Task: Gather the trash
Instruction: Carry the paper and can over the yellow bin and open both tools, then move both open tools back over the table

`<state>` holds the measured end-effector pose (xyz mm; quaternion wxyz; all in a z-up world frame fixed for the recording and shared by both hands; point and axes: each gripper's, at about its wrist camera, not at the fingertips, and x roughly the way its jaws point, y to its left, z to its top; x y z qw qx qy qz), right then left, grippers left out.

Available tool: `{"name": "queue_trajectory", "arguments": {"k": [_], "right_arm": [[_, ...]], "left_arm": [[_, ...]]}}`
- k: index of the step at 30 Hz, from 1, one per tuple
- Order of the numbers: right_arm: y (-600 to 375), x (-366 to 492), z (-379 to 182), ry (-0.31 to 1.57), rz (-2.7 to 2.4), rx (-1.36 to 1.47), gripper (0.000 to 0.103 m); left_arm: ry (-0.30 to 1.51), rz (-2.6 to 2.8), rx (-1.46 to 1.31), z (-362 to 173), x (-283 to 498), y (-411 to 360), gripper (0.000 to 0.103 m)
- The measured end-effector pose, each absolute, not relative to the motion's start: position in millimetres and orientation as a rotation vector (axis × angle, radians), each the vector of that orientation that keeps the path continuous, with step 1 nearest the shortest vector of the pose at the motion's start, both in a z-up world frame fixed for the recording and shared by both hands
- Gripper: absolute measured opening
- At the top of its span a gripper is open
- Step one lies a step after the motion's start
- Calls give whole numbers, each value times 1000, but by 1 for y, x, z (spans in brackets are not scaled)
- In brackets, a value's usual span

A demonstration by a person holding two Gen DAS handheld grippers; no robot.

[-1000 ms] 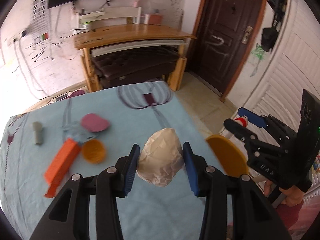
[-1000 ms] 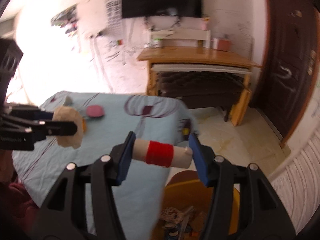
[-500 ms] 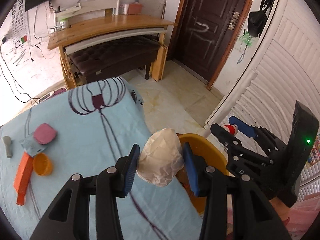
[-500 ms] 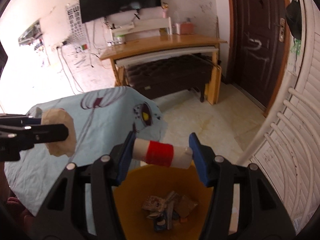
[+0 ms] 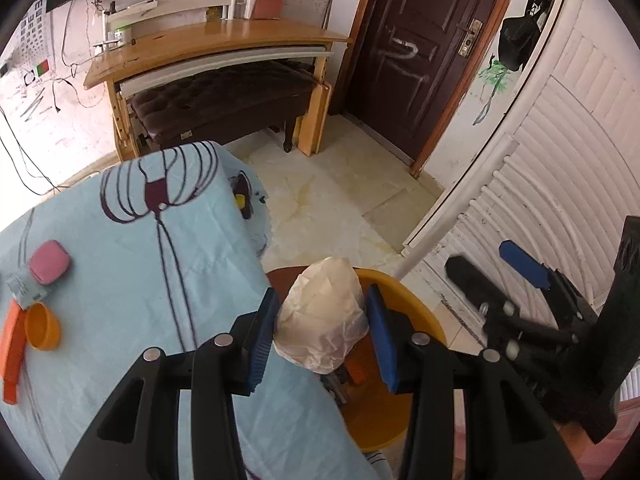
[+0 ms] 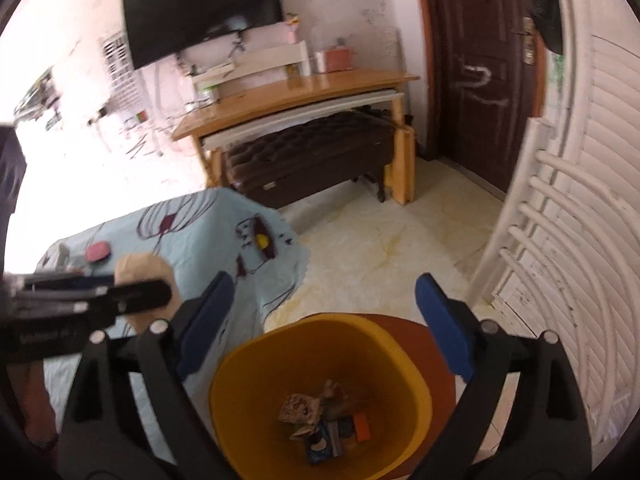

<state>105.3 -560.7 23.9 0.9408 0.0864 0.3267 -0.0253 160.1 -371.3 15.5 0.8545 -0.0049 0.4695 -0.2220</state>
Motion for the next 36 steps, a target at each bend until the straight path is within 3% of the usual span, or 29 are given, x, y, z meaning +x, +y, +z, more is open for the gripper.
{"name": "queue_trajectory", "arguments": {"k": [8, 11, 13, 22, 36], "right_arm": [[-593, 100, 27, 619, -198, 297, 89], [-595, 96, 33, 587, -185, 311, 90], [-592, 96, 36, 575, -178, 316, 93], [-570, 94, 60, 503, -116, 300, 97], [-463, 123, 83, 500, 99, 107, 97]], "left_arm": [[970, -520, -39, -2, 149, -392, 42], [989, -558, -52, -8, 150, -396, 58], [993, -562, -89, -11, 151, -393, 76], [962, -529, -163, 2, 154, -356, 78], [773, -283, -123, 54, 147, -223, 82]]}}
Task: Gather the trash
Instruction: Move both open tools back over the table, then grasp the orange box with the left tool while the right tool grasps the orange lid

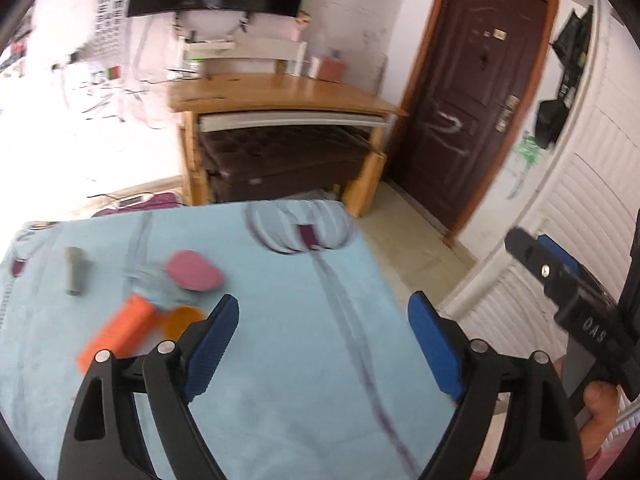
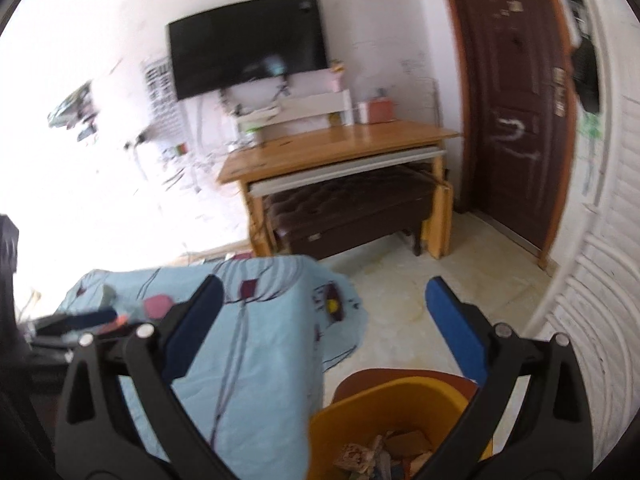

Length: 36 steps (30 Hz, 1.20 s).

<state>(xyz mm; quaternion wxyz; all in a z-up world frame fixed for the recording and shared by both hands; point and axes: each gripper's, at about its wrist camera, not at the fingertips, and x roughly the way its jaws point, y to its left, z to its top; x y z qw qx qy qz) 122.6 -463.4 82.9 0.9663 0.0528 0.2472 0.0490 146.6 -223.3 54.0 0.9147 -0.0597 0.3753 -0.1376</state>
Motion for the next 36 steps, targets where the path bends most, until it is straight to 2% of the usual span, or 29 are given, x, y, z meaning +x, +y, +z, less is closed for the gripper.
{"name": "queue_trajectory", "arguments": {"k": [7, 16, 32, 36], "right_arm": [[-404, 137, 76, 549, 222, 6, 97], [-339, 145, 59, 611, 356, -113, 97], [-258, 153, 15, 713, 504, -314, 97], [-246, 155, 7, 727, 514, -364, 97]], "left_arm": [[778, -198, -149, 59, 153, -170, 82], [852, -112, -159, 30, 154, -111, 82], [926, -138, -92, -8, 164, -69, 82], [918, -166, -50, -14, 163, -69, 78]]}}
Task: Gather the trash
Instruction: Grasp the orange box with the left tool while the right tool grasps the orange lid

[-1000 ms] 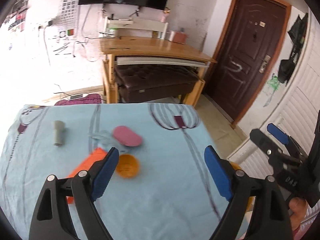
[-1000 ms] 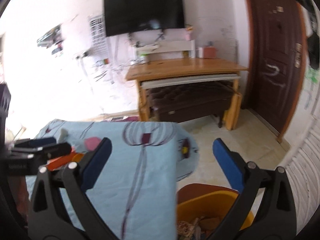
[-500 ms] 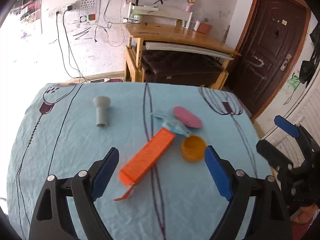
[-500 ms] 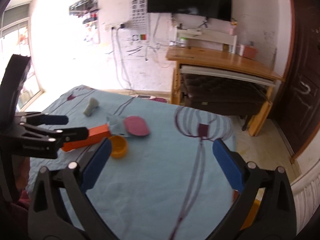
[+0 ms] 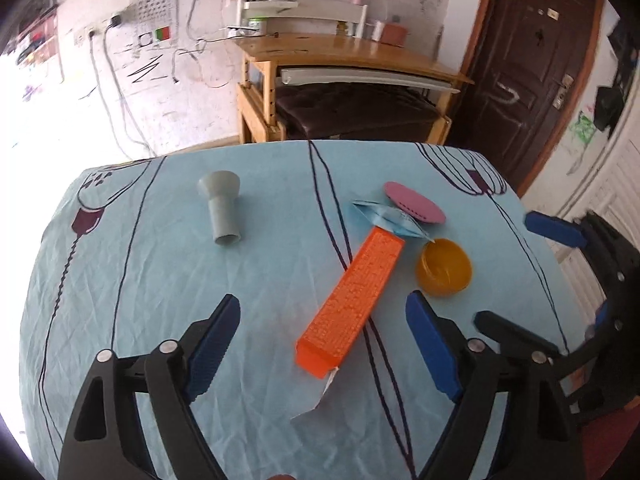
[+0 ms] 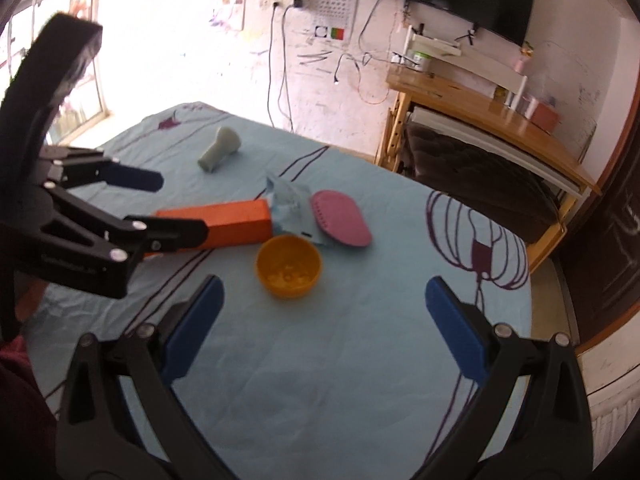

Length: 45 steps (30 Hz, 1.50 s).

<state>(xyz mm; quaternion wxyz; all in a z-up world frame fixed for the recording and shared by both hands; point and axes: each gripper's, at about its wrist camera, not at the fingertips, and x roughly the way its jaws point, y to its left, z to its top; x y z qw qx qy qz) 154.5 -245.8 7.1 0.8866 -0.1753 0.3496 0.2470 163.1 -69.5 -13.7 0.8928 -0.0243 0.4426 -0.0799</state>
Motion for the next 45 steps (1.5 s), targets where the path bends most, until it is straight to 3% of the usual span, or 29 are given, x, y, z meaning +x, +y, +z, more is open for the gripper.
{"name": "queue_trajectory", "arguments": {"k": [5, 7, 13, 18, 26, 29, 30, 36, 45], "right_arm": [[-234, 159, 0, 727, 513, -412, 95], [-230, 161, -1, 728, 517, -425, 86], [-216, 171, -10, 750, 483, -483, 73], [-215, 180, -14, 765, 481, -462, 71], [-216, 190, -18, 816, 492, -428, 64], [-216, 190, -17, 829, 521, -402, 42], [-215, 189, -17, 825, 517, -403, 40], [-223, 181, -9, 797, 557, -357, 40], [-253, 155, 27, 687, 528, -333, 40]], "left_arm": [[932, -192, 24, -20, 163, -77, 66], [947, -187, 37, -24, 165, -78, 53], [951, -155, 47, -26, 169, -79, 37], [945, -138, 78, -26, 170, -83, 32], [936, -126, 85, -26, 168, -85, 32], [935, -121, 78, -26, 166, -84, 29], [935, -122, 75, -26, 165, -85, 27], [937, -119, 48, -22, 159, -79, 19], [915, -128, 32, -13, 151, -76, 18]]}}
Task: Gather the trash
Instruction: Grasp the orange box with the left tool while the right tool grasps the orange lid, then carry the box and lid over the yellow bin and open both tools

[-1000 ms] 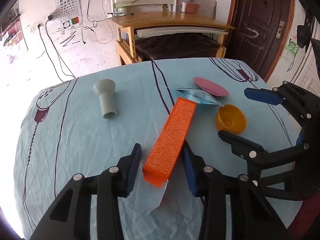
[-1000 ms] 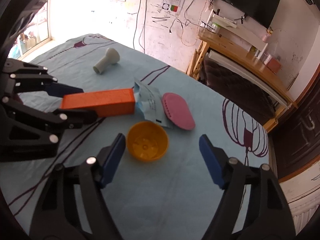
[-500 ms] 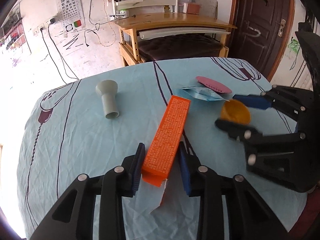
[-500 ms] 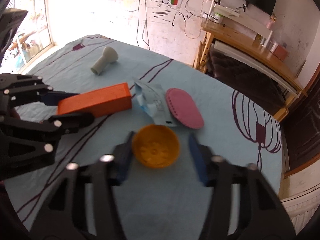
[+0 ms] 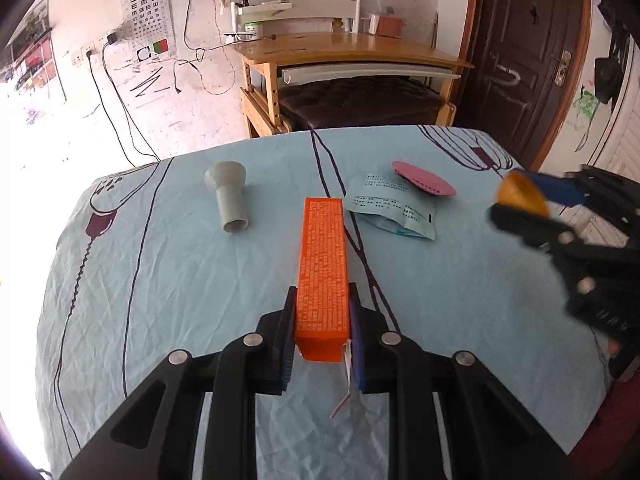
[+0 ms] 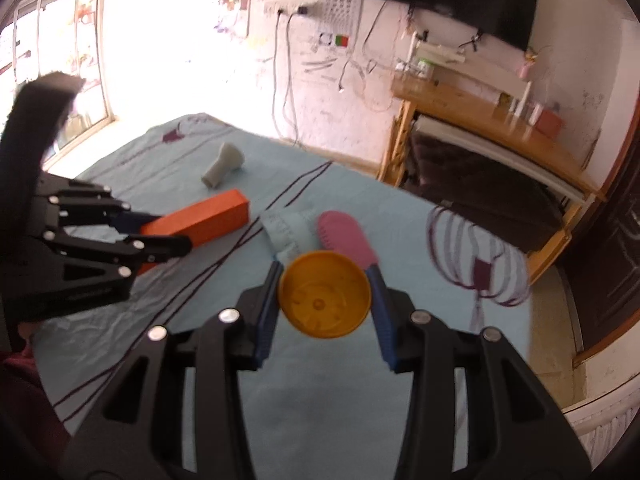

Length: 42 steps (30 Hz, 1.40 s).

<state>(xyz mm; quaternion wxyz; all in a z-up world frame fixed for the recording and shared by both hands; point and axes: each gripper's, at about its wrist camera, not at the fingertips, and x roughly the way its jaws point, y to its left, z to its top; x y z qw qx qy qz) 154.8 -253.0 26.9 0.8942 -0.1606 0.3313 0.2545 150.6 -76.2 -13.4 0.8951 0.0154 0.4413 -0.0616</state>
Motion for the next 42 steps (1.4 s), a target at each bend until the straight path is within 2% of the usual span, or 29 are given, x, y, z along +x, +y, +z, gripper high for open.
{"name": "queue_trajectory", "arguments": {"k": [12, 27, 42], "right_arm": [[-353, 150, 48, 647, 376, -237, 40], [-471, 125, 38, 658, 193, -147, 40], [-511, 118, 5, 706, 185, -146, 41]], "left_arm": [[811, -207, -16, 28, 132, -87, 18], [784, -475, 99, 56, 119, -211, 18], [891, -628, 199, 34, 130, -340, 18]]}}
